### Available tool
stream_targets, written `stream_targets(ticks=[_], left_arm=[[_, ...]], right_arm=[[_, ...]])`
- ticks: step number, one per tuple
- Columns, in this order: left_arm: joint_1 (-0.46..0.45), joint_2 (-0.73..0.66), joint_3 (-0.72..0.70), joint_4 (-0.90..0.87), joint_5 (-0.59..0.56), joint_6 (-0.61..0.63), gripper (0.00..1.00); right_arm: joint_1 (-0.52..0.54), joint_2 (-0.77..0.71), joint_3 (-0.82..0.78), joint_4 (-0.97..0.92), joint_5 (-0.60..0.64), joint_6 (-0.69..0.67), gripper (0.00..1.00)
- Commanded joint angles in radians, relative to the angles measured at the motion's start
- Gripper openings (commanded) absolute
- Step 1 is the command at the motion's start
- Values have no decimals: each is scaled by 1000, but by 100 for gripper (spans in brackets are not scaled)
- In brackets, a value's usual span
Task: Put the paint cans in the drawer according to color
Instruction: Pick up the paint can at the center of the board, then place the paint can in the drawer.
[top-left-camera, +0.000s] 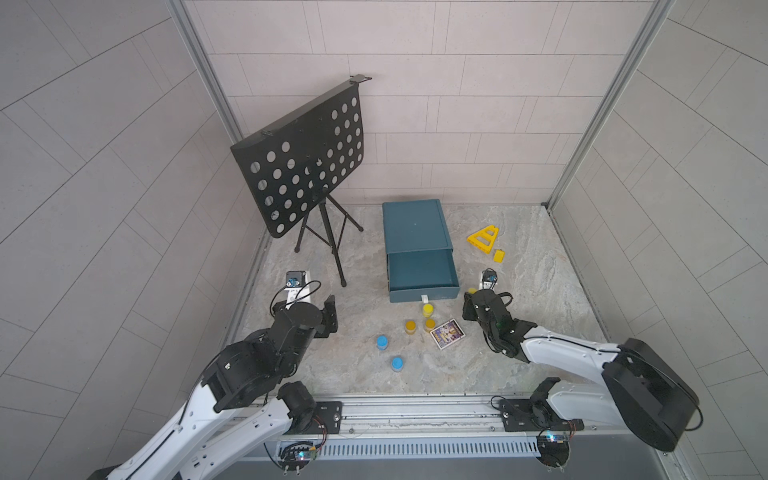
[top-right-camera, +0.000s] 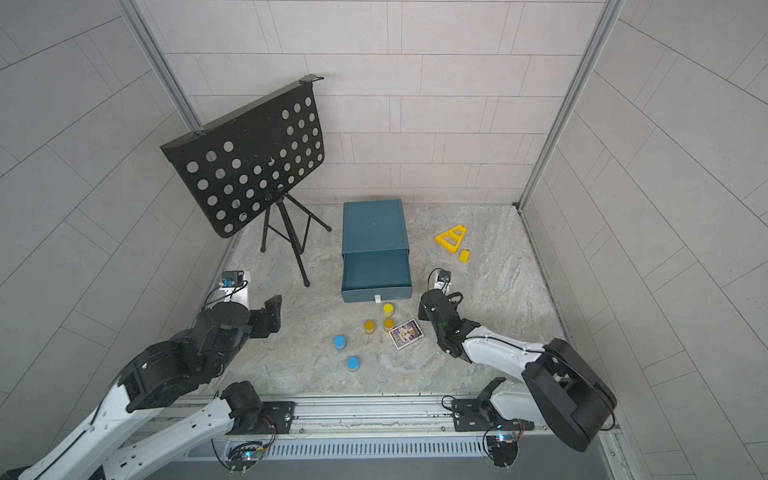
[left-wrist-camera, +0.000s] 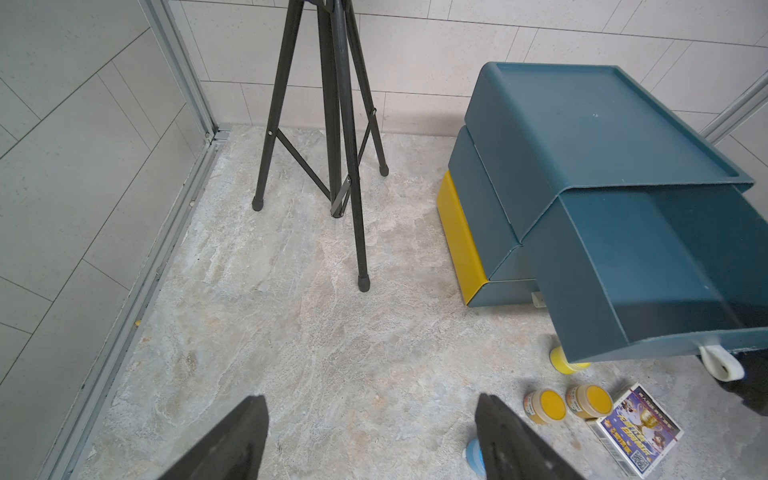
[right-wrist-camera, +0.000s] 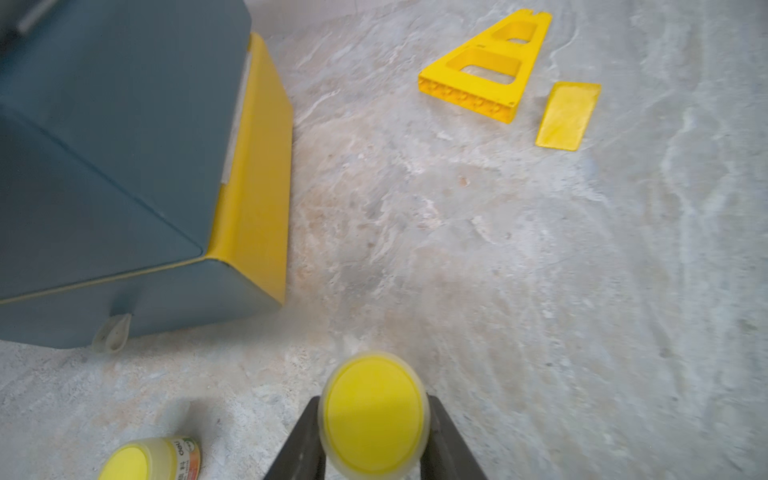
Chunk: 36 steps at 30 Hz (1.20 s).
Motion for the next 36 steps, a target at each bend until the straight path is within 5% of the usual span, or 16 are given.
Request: stream_targets(ticks=[1,7,16,24,36], left_arm=[[3,4,-6,-13,-12,6,86],[3,-1,-5,-13,-14,6,86],[3,-10,-6,-14,-15,4,85],[3,-12,-5,-11,-15,4,85],[3,-21,-8,-14,-18,1,85]], right_arm=[[-40,-120,42,-275,-65,20,29],[-80,-308,198,-553,-146,-23,30],[-32,-271,531,-778,-269,-63,30],[237,-62,749,-828,-81,-131,30],[292,249,917,-752,-61,-175,29]])
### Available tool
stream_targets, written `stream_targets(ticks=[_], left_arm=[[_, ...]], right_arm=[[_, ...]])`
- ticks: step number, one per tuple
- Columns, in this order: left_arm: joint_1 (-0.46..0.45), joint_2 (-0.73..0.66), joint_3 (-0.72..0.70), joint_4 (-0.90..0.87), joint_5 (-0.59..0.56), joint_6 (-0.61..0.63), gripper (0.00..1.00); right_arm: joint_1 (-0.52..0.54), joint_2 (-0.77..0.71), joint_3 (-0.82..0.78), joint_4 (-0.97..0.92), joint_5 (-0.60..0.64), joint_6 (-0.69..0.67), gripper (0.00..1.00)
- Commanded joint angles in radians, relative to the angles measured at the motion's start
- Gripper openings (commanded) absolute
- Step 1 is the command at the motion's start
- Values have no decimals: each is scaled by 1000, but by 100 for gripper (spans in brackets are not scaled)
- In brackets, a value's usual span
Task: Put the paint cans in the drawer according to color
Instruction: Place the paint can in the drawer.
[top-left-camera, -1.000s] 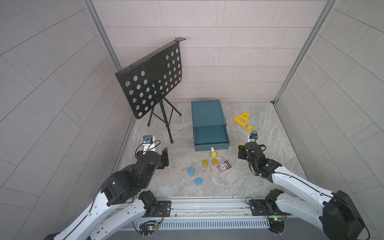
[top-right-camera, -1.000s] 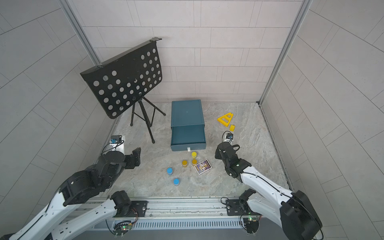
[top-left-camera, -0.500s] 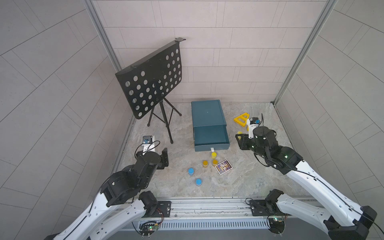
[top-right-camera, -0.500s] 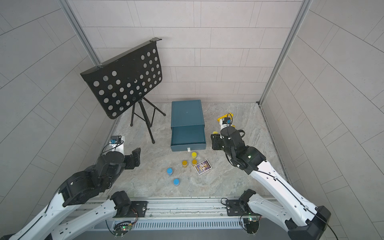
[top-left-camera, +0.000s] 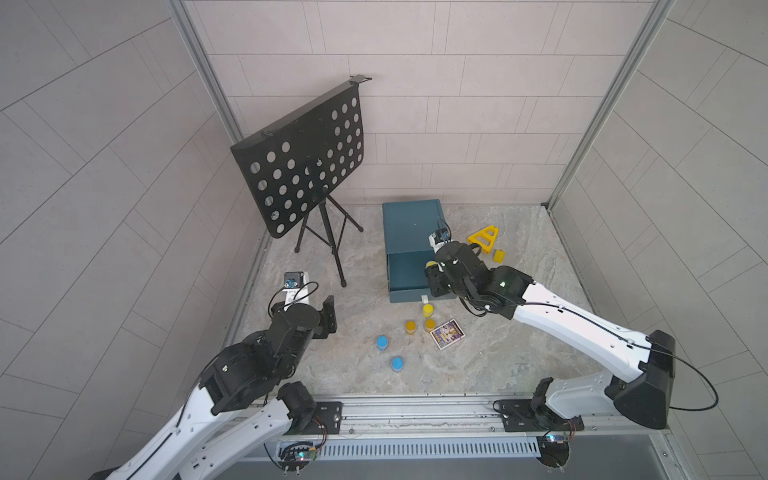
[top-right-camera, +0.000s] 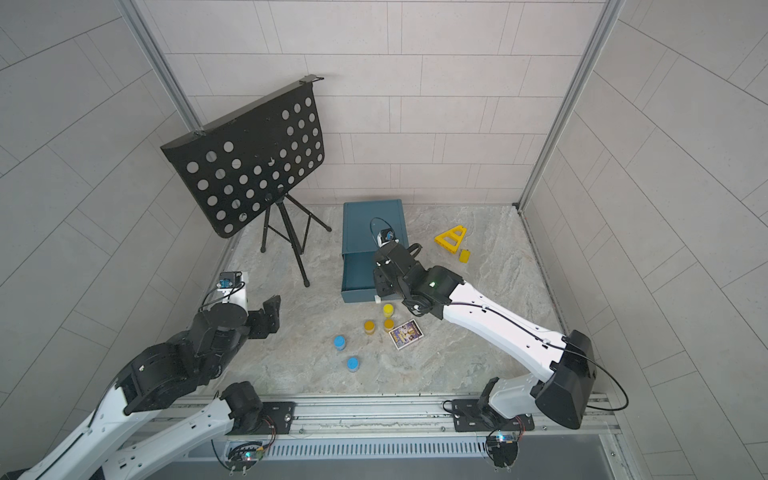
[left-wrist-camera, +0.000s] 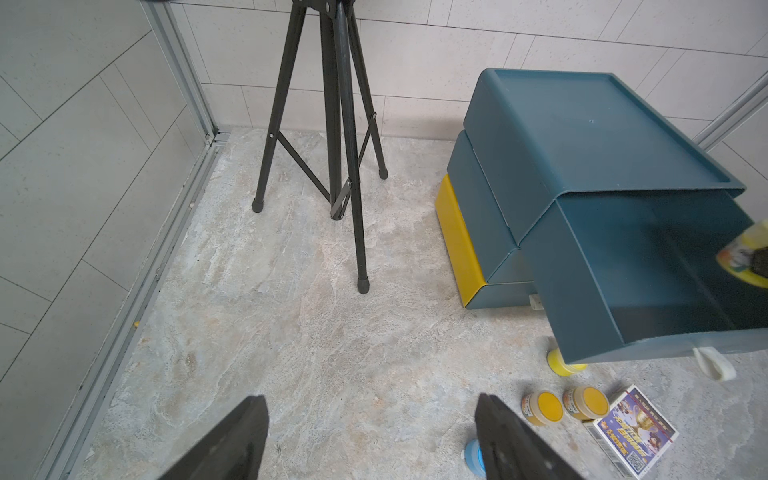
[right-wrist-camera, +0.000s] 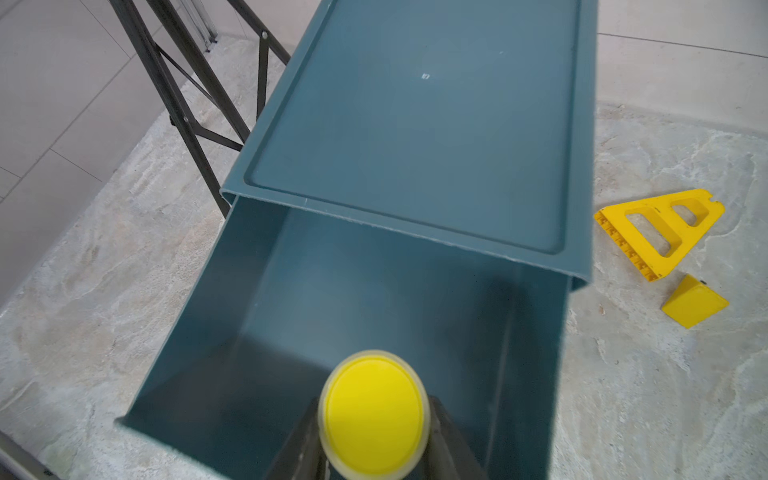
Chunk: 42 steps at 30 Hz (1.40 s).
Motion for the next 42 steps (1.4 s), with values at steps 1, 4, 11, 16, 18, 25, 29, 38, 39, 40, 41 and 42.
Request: stream_targets(ticks=[1,4,11,16,18,25,29,38,39,40,41,42], left_arm=[[3,-8,-8,-13,-18,2,85],[3,-9,-10,-9,-15,3,85],[3,-13,-8,-12,-16,3,85],[3,-20,-8,-13,-19,3,85],[3,-21,-7,-13,-19,3,85],[3,-23,-6,-13,-21,5,85],[3,-17,-5,-12,-21,6,85],[3,-10,-5,-11,-21,8,85],[3,-8,-5,-12,-21,9,85],[3,-4,-5,-12,-21,8,85],[3,-2,-4,-12,-21,8,85],[3,1,-3,-11,-21,8,85]], right_arm=[[20,46,28,26,45,-22,29],[27,85,30,64,81,-25,29],[26,158,19,152,108,-15,29],[11,209,42,154,105,8,30],[4,218,37,161,102,13,30],[-5,230,38,164,85,17,43],[-5,226,40,158,82,21,55],[-5,92,34,102,82,31,63],[-5,61,27,95,77,31,62],[-3,31,16,89,73,31,60],[-2,2,6,83,69,31,59],[-2,-29,-9,75,63,31,58]])
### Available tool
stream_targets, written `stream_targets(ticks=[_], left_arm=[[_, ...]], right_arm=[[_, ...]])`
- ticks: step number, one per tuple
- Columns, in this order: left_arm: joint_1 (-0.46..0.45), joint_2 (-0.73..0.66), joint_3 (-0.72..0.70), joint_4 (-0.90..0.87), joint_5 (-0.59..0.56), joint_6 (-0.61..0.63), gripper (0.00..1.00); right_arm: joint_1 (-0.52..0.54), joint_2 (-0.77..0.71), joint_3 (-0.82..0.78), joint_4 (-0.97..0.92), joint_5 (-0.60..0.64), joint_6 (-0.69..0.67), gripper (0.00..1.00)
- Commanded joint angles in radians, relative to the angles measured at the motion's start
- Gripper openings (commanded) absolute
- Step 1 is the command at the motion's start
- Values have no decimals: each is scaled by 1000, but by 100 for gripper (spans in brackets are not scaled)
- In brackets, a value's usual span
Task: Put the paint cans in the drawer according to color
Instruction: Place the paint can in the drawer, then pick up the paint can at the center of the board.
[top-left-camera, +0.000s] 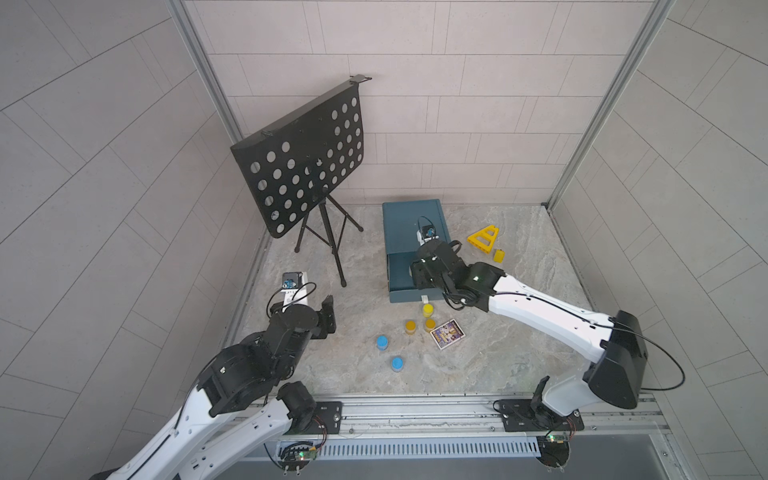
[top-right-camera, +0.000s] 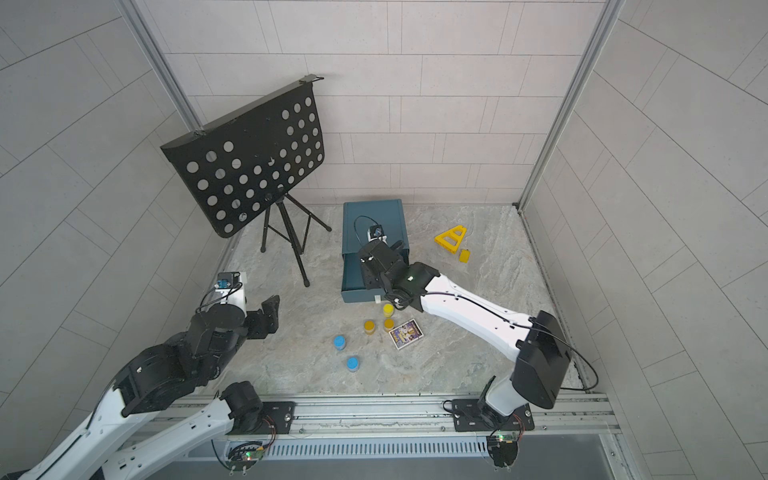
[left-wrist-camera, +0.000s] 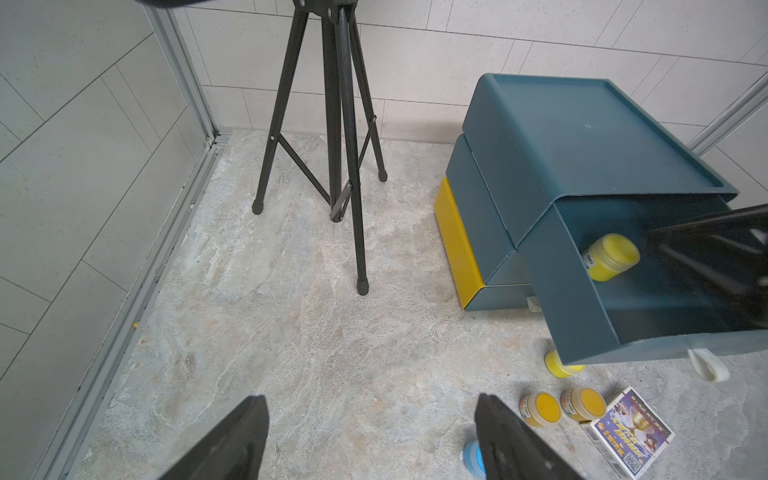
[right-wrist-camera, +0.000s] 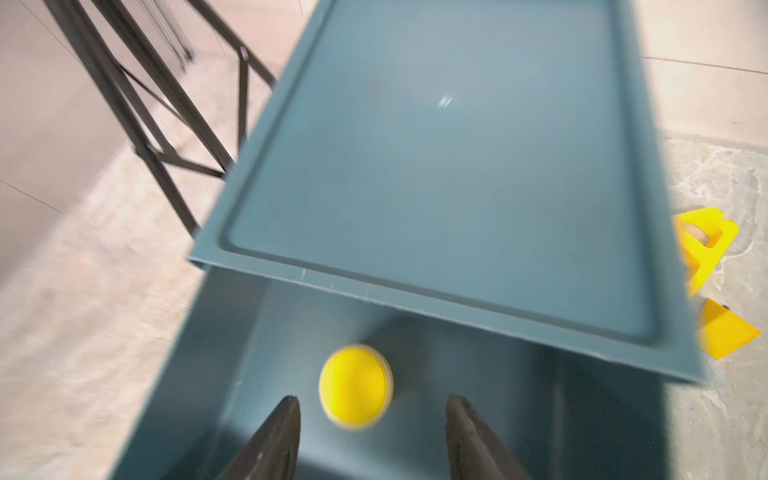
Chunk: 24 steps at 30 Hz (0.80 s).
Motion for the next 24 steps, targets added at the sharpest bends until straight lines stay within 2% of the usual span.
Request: stream_targets(ticks=[1,4,7,10,13,17,20,24], left_arm=[[3,11,-3,-10,-21,7,85],[3,14,-4,-10,-21,7,85],[4,17,-3,-13,-23,7,85],[3,16,0,-18,-25,7,85],[4,14,0,-17,-29,7,85],[4,16,1,-14,-35,7,85],[3,16,2,-15,-36,8,85],[4,13,1,-15,-36,8,85]], right_arm=[[2,-119,-34,-55,-8,6,58],[3,-236,-114,-62,-16,-4,57],[-2,-367,-231,-71,28,-8,56],[-35,-507,-389,-81,64,6,54],[-60,-611,-562,-31,45,39,54],[-22,-588,-726,114,8,109,53],[97,-499,-781,260,113,122,53],[137,-378,-909,627,139,142,56]])
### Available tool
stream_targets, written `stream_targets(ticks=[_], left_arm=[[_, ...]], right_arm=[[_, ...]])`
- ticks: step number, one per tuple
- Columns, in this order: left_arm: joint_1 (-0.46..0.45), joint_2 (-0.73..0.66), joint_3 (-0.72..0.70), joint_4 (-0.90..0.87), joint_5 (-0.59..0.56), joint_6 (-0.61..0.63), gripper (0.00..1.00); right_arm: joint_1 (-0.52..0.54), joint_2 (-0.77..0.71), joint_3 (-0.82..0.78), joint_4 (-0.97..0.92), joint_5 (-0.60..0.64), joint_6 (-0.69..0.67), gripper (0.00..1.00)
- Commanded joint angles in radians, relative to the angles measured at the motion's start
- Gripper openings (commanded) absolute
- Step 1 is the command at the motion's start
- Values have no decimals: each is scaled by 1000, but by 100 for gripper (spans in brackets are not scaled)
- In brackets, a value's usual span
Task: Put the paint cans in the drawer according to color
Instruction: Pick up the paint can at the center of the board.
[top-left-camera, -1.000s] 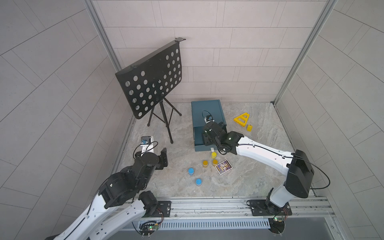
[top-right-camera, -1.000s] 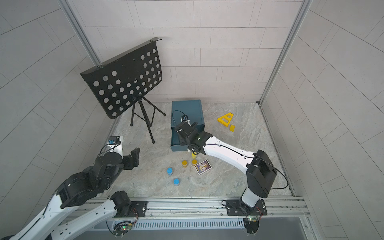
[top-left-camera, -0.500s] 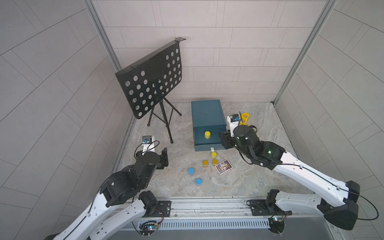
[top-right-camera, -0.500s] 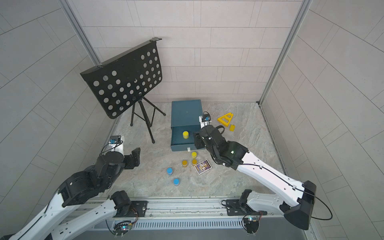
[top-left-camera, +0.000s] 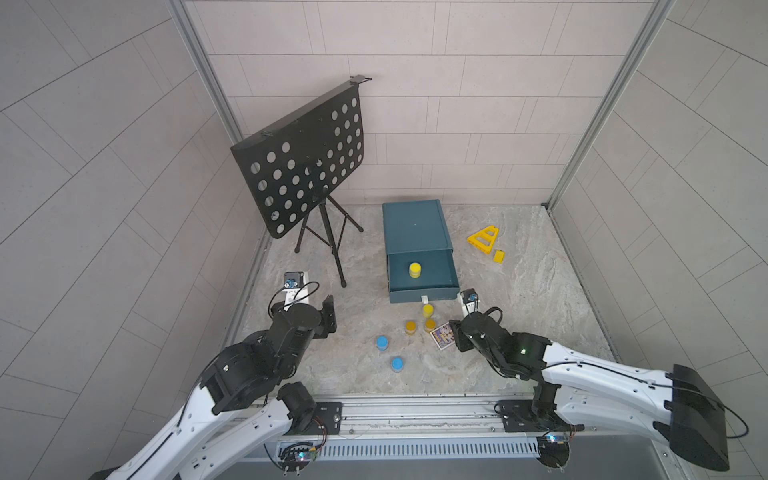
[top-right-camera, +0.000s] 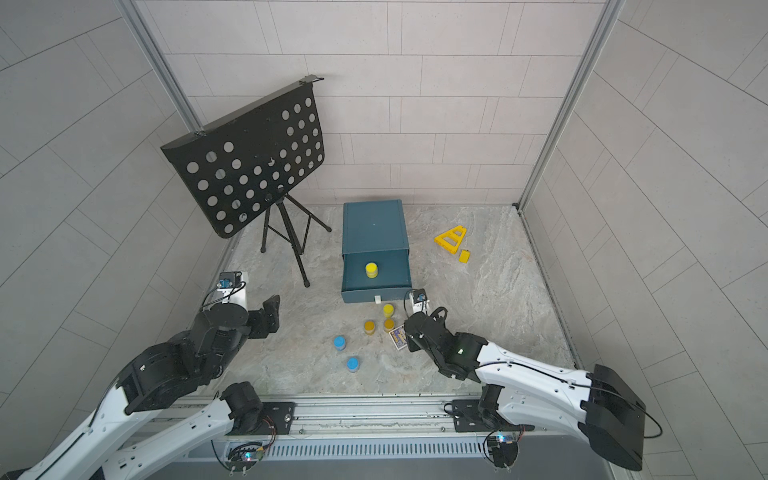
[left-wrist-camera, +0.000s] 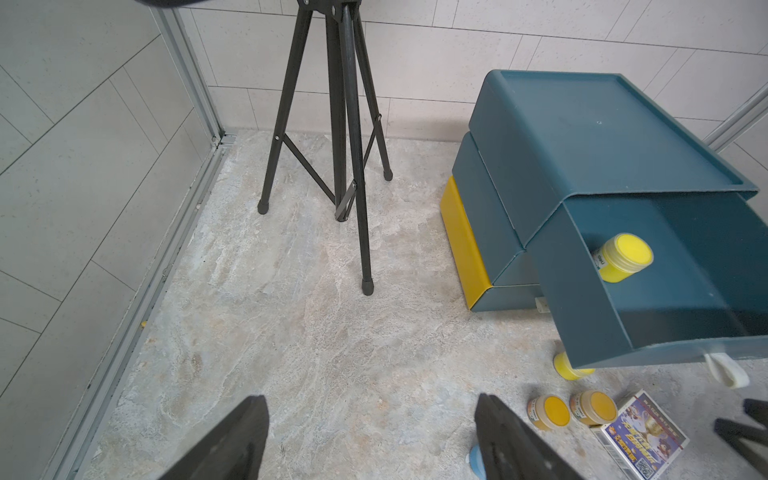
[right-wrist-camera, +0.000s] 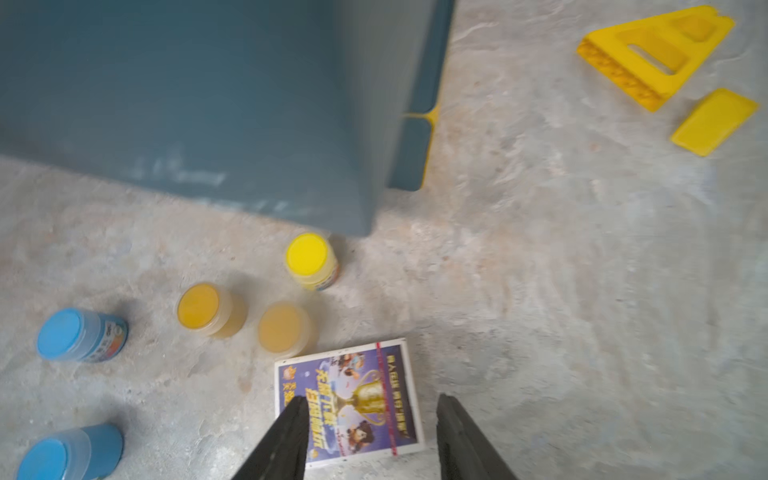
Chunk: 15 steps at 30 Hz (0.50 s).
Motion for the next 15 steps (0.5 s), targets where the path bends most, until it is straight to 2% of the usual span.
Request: stream_targets(ticks=[1,8,15], left_arm=[[4,-1,1,-13,-19,8,85],[3,-7,0,-13,-16,7,85],[3,-16,-2,-14,-16,6,85]], right_arm=[[8,78,-68,365,65,39,56],[25,334,61,447,71,51,58],[26,457,68,545,99,98,59]])
